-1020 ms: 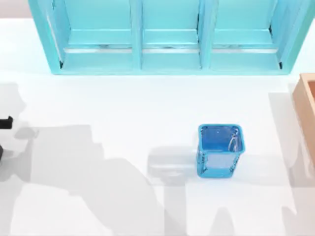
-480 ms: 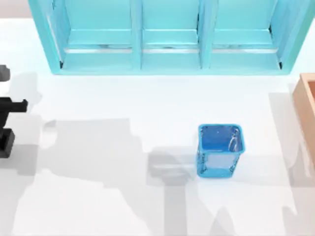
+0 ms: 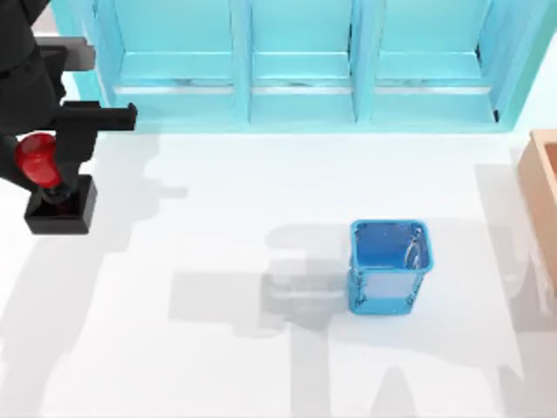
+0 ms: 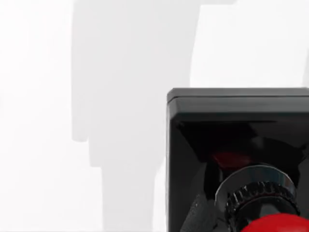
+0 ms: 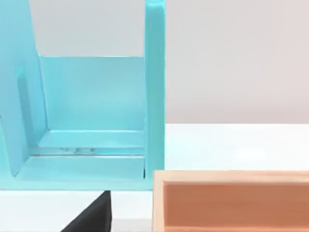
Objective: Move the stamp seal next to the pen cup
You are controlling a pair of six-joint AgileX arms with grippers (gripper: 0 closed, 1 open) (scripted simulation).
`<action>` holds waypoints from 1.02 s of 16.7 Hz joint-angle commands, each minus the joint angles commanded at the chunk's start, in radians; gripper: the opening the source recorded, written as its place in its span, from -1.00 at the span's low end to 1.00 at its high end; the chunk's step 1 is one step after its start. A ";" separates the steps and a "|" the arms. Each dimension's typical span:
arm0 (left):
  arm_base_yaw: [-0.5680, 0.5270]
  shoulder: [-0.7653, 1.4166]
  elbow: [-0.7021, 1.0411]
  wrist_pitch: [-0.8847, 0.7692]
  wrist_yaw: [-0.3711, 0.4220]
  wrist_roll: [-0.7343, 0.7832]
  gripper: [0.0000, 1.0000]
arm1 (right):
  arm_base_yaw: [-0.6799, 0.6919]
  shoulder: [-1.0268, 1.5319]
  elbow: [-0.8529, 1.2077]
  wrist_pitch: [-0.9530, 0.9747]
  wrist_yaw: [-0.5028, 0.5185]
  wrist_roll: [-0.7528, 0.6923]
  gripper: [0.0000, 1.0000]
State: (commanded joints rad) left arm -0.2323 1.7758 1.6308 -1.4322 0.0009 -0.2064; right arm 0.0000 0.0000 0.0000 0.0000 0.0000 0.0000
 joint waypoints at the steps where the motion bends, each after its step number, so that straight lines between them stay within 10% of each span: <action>1: -0.012 -0.006 0.013 -0.012 0.000 -0.012 -1.00 | 0.000 0.000 0.000 0.000 0.000 0.000 1.00; 8: -0.049 0.032 0.046 -0.012 0.000 -0.050 -1.00 | 0.000 0.000 0.000 0.000 0.000 0.000 1.00; 17: -0.458 0.368 0.359 0.007 0.004 -0.454 -1.00 | 0.000 0.000 0.000 0.000 0.000 0.000 1.00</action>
State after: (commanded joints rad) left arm -0.6900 2.1435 1.9900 -1.4255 0.0045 -0.6604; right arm 0.0000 0.0000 0.0000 0.0000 0.0000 0.0000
